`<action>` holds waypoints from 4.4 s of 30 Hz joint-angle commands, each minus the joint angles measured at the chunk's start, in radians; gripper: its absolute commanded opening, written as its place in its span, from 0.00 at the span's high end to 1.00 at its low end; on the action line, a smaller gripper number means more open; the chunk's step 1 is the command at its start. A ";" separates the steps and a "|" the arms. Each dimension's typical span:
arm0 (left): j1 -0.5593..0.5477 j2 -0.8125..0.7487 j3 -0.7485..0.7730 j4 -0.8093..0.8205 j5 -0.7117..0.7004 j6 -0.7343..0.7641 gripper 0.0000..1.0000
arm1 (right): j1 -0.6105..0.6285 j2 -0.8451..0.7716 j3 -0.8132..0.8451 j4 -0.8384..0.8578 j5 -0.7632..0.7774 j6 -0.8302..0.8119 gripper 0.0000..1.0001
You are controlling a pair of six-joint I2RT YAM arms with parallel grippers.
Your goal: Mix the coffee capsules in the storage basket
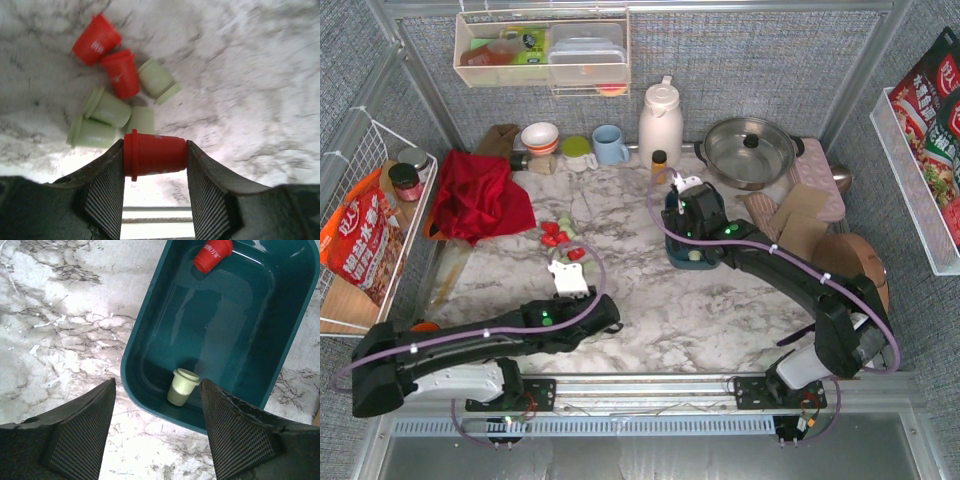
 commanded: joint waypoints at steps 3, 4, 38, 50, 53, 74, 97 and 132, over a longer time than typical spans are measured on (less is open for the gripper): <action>-0.001 -0.153 -0.043 0.334 -0.199 0.329 0.56 | 0.014 -0.069 0.017 -0.016 -0.089 0.029 0.28; -0.001 -0.179 -0.073 0.440 -0.212 0.435 0.56 | 0.017 -0.089 0.016 -0.017 -0.111 0.033 0.28; 0.025 0.019 -0.374 1.877 0.196 1.576 0.50 | 0.158 -0.207 0.023 -0.055 -0.688 0.023 0.46; 0.025 0.058 -0.354 1.923 0.165 1.567 0.50 | 0.165 -0.192 0.007 -0.069 -0.637 0.014 0.79; 0.025 0.053 -0.353 1.916 0.148 1.565 0.49 | 0.164 -0.191 0.012 -0.071 -0.601 0.030 0.93; 0.024 -0.231 -0.341 1.292 -0.085 1.201 0.01 | 0.055 -0.348 -0.102 0.043 -0.113 0.132 1.00; 0.027 -0.314 -0.189 0.187 -0.393 0.255 0.01 | -0.119 0.018 -0.304 0.551 0.149 0.117 0.61; 0.087 -0.211 -0.229 -0.016 0.048 0.029 0.21 | -0.136 -0.053 -0.322 0.480 0.099 0.077 0.26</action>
